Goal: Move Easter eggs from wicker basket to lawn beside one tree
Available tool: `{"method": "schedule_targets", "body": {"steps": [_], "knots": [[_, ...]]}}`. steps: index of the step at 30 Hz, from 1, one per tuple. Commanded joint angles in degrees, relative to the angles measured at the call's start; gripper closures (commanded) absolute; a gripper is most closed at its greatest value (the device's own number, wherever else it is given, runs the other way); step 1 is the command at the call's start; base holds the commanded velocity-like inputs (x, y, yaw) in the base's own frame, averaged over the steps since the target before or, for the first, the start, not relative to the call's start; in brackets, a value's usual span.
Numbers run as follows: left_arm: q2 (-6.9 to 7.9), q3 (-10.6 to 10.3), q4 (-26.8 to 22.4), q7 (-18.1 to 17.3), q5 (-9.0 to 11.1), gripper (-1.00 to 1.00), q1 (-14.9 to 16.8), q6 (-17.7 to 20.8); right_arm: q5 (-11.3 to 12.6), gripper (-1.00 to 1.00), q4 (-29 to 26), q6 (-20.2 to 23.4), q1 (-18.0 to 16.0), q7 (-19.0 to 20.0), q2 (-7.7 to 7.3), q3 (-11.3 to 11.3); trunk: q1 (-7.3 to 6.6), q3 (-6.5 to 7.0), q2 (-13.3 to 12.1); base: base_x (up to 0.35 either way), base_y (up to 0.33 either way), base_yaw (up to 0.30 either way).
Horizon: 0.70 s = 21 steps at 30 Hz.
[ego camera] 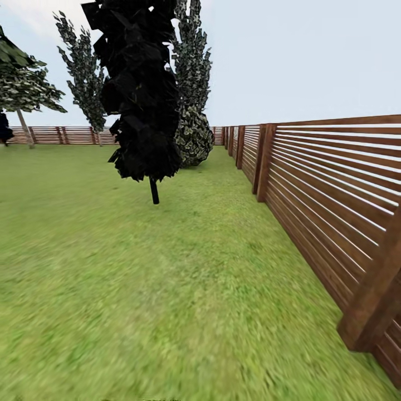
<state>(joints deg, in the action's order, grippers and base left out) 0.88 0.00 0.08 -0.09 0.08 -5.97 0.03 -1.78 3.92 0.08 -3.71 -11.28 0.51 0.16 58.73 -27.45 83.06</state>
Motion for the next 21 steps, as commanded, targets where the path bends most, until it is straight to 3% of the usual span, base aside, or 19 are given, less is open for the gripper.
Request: {"method": "schedule_targets", "body": {"steps": [1, 21], "knots": [[0.00, 0.00, 0.00, -0.02, 0.01, -1.00, 0.03, 0.01, -0.25, -1.00, 0.13, 0.01, -0.07, -0.29, 0.02, 0.01, 0.00, -0.04, 0.02, 0.000, 0.000, 0.300], [0.00, 0.00, 0.00, -0.08, 0.01, -1.00, 0.01, -0.01, -0.51, -1.00, 0.13, 0.01, -0.07, -0.41, 0.11, 0.10, 0.00, -0.04, 0.02, 0.000, 0.000, 0.300]]}}
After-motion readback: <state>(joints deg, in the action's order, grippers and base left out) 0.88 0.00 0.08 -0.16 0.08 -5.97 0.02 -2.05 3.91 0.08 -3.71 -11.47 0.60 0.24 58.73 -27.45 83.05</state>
